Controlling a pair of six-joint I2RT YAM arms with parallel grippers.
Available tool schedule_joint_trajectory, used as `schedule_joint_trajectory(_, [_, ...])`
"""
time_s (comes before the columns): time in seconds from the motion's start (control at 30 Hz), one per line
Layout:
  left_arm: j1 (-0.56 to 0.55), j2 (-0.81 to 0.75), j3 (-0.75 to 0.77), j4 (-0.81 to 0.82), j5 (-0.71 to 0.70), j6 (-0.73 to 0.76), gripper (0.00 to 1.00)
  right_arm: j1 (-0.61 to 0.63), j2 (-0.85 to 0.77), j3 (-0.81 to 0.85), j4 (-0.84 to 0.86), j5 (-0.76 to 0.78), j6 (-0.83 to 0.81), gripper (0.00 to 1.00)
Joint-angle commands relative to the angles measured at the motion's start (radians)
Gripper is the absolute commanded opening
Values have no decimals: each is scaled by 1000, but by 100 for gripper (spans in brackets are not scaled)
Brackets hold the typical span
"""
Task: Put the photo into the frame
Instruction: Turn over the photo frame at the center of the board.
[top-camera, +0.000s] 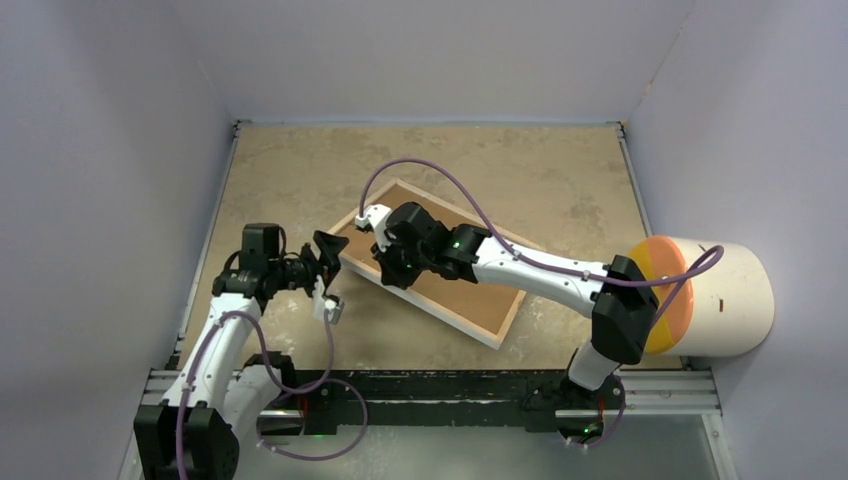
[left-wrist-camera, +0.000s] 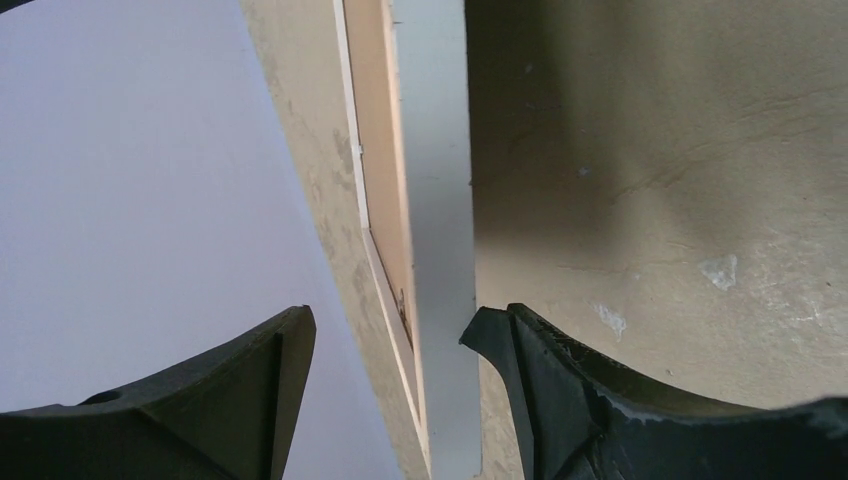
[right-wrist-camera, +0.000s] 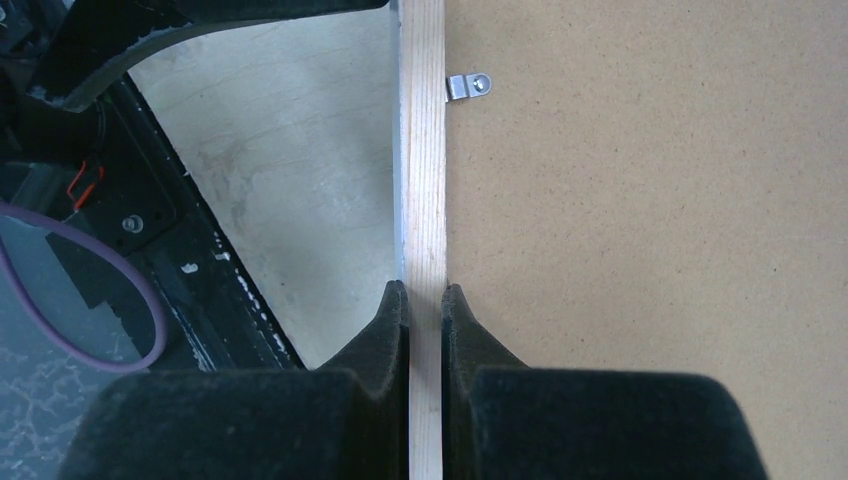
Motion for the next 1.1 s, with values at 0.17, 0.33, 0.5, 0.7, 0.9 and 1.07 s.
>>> schedule_joint_trajectory(0.17, [-22,-13,-13,14,-34,120,69,7,-26,97,47,-35,16,0])
schedule_joint_trajectory(0.33, [-28,-18,-19,-53,-51,181,71,5,-25,104,36,-19,14,0])
schedule_joint_trajectory(0.5, [-28,-111,-17,41,-12,4,76,-4,-28,96,26,-10,8,0])
schedule_joint_trajectory(0.7, [-29,-110,-23,17,-28,27,85,-12,-26,105,34,-24,10,0])
schedule_joint_trajectory(0.9, [-30,-6,-20,-46,-84,134,85,-13,-25,111,31,-30,12,0])
schedule_joint_trajectory(1.07, [-40,0,-53,109,-72,51,82,-13,-25,116,31,-41,17,0])
